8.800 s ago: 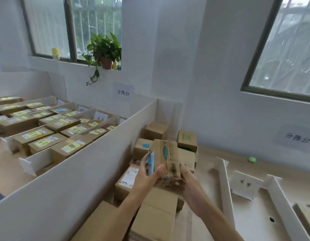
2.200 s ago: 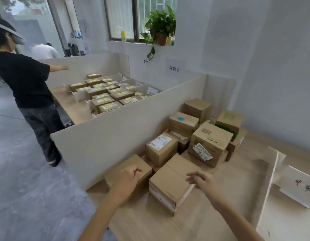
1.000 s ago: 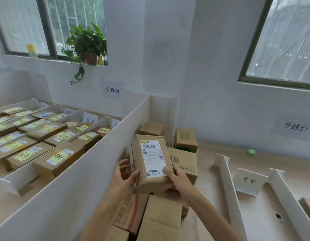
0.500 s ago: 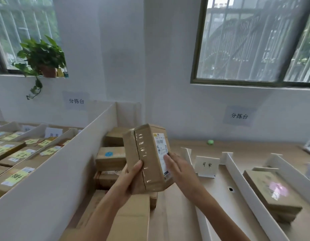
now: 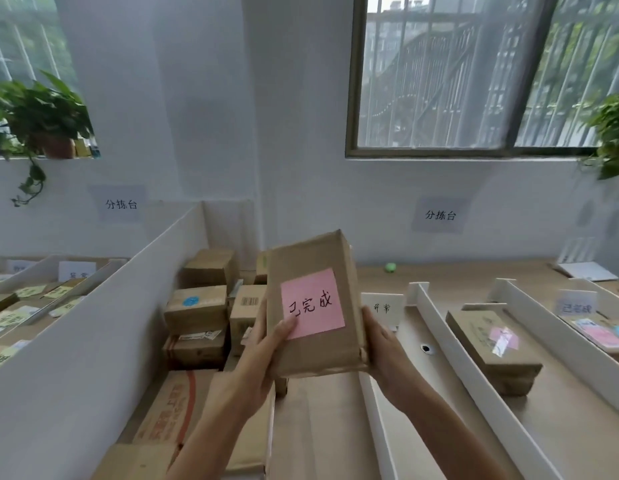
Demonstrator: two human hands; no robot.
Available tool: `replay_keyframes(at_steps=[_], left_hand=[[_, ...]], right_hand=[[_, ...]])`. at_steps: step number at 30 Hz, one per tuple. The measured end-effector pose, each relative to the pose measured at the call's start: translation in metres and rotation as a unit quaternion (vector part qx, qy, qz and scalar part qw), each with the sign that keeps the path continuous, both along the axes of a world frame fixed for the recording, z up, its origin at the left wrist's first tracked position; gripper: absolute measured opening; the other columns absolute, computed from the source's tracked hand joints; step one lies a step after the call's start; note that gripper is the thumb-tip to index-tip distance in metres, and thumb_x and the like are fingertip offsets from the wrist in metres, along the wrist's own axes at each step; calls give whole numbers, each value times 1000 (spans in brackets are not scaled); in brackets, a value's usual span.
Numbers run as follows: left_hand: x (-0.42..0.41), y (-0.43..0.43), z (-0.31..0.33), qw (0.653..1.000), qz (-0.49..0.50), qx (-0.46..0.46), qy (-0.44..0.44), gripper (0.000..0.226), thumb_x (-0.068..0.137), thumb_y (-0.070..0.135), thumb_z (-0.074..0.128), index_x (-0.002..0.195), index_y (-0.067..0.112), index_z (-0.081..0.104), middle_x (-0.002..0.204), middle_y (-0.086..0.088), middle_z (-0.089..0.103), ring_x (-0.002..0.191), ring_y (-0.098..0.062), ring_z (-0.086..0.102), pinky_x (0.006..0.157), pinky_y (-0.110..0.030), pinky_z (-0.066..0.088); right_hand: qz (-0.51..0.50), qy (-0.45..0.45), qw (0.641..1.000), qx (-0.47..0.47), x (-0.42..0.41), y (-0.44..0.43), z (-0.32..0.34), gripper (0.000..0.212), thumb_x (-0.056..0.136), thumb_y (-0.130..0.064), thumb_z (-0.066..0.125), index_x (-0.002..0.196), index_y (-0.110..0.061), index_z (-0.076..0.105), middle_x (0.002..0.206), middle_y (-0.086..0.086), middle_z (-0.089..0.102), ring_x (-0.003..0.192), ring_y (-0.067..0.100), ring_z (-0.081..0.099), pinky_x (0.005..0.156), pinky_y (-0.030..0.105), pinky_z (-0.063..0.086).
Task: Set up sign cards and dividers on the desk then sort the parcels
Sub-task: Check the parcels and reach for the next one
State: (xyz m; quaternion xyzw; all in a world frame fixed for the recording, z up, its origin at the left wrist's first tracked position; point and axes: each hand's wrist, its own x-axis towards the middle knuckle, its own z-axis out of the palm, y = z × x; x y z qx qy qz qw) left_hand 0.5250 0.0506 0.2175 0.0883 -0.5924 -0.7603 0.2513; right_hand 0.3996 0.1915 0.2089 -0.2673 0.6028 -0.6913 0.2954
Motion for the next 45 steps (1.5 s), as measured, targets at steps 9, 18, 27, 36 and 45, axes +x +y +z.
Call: replay_keyframes(at_steps=[9, 18, 27, 36, 45], left_hand=[[13, 54, -26, 998, 33, -36, -38, 37, 92, 23, 53, 120, 40, 38, 107, 6, 64, 91, -9, 64, 70, -22, 55], [28, 143, -47, 990, -35, -129, -35, 52, 97, 16, 44, 141, 35, 23, 137, 23, 38, 112, 20, 42, 87, 1, 36], [-42, 272, -53, 949, -111, -291, 52, 52, 95, 21, 39, 144, 26, 25, 153, 24, 1, 139, 11, 6, 113, -9, 13], [-154, 483, -50, 916, -210, -325, 109, 44, 91, 19, 39, 132, 34, 41, 152, 16, 21, 143, -5, 18, 116, -21, 21], [-251, 656, -57, 908, -261, -314, 89, 45, 89, 22, 36, 132, 37, 36, 150, 22, 15, 142, 2, 11, 120, -39, 16]], right_hand=[[-94, 94, 990, 47, 67, 53, -7, 49, 89, -51, 53, 132, -28, 45, 124, -7, 62, 111, 6, 60, 96, 32, 50], [-287, 236, 922, 112, 111, 126, -37, 58, 97, -35, 41, 147, -43, 12, 153, -15, 24, 139, 4, 27, 112, 40, 34], [-347, 362, 850, 162, 75, 273, -42, 44, 93, -4, 51, 124, -35, 54, 148, -26, 30, 140, -7, 17, 115, 22, 26], [-416, 338, 826, 175, -11, 489, -32, 37, 92, -18, 57, 126, -34, 55, 148, -24, 28, 136, -8, 25, 109, 17, 35], [-408, 286, 849, 177, -97, 663, -32, 35, 92, -17, 57, 125, -31, 58, 147, -22, 31, 127, -20, 29, 102, 5, 31]])
